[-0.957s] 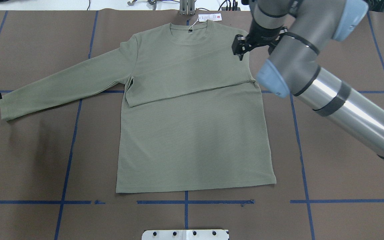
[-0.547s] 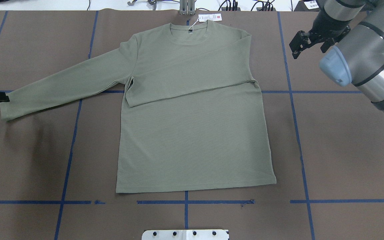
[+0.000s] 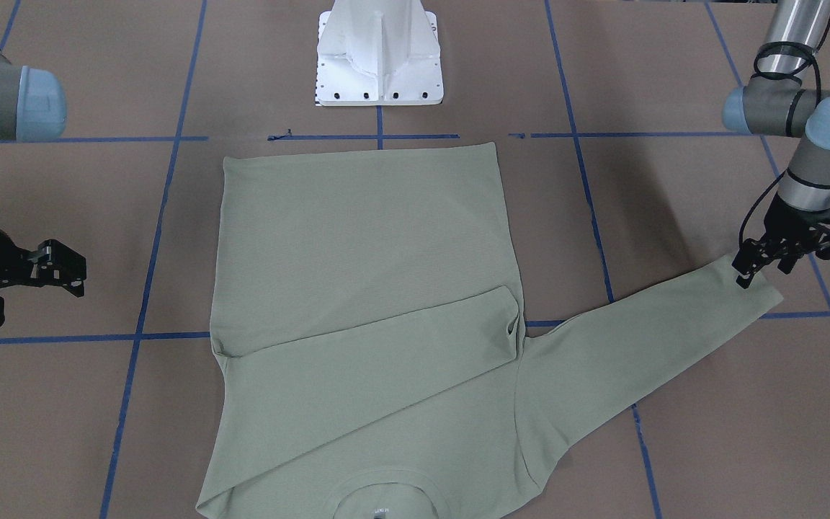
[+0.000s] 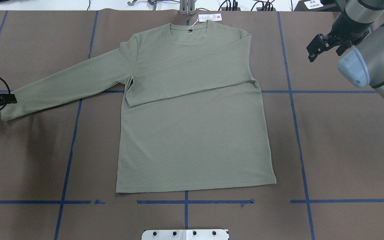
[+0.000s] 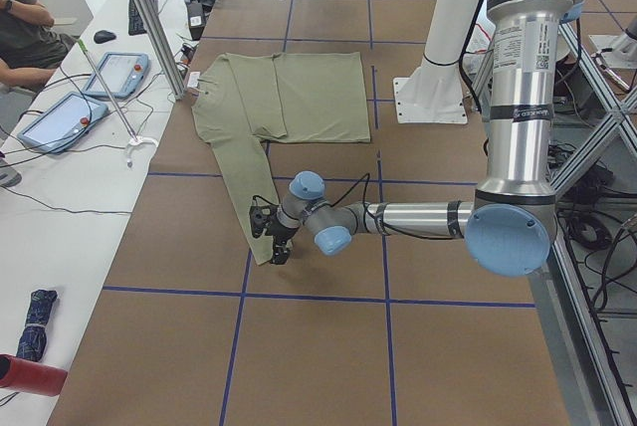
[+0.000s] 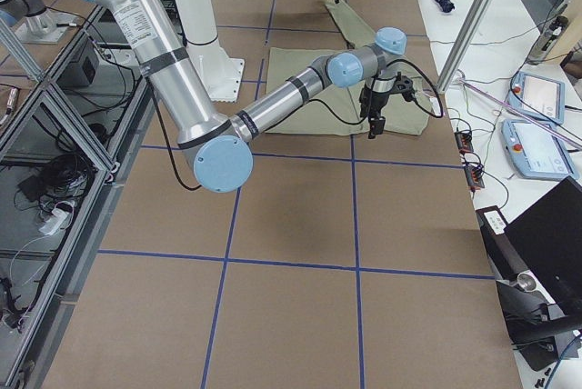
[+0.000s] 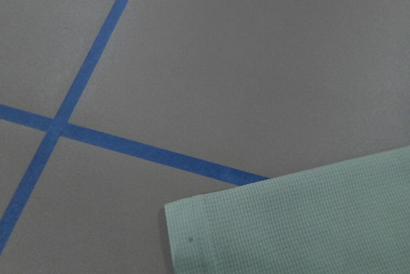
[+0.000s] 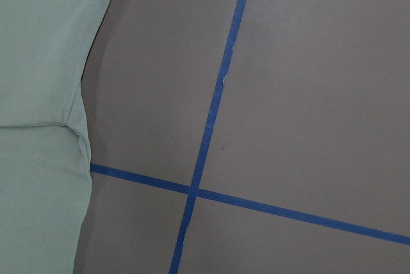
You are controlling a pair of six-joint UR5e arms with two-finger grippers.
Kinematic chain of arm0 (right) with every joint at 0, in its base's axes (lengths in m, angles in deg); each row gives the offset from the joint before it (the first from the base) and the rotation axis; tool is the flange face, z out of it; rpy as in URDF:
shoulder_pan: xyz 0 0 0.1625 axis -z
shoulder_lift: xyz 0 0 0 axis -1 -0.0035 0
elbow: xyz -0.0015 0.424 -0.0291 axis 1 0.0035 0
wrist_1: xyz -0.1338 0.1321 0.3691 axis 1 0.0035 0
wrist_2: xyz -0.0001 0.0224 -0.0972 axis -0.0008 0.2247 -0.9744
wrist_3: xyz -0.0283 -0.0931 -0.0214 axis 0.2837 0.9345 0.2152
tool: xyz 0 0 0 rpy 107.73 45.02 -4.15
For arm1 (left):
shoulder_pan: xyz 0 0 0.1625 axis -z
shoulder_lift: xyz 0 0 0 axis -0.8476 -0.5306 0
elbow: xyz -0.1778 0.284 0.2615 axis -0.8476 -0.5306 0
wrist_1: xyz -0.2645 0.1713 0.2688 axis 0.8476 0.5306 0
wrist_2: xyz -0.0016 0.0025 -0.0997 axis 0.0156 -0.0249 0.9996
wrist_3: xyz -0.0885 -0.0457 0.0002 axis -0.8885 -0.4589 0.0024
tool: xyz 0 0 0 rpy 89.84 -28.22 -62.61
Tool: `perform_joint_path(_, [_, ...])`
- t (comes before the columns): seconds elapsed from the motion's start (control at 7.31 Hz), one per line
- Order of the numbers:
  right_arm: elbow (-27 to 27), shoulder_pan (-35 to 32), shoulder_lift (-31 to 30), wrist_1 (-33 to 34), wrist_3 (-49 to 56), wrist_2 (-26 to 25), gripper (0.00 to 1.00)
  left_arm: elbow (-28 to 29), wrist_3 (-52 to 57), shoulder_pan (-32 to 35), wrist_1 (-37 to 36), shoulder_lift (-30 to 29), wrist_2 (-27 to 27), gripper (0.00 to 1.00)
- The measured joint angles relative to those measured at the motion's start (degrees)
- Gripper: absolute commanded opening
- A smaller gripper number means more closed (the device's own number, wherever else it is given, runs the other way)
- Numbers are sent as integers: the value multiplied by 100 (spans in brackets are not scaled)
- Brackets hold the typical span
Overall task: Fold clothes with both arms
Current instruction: 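Lower the left gripper and grasp the cuff of the other sleeve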
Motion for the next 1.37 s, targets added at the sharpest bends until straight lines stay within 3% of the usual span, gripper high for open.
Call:
perform_joint_path(0.68, [-133,-4,-47,9,4,5,100,64,-33,-12,26,42,6,100])
perform_joint_path(0.96, [-162,-4,-69,7,4,5,100,69,-33,-12,37,43,27,75])
perform_joint_path(1.37, [-186,-10,-80,11,4,5,100,62,-128,-16,45,43,31,48])
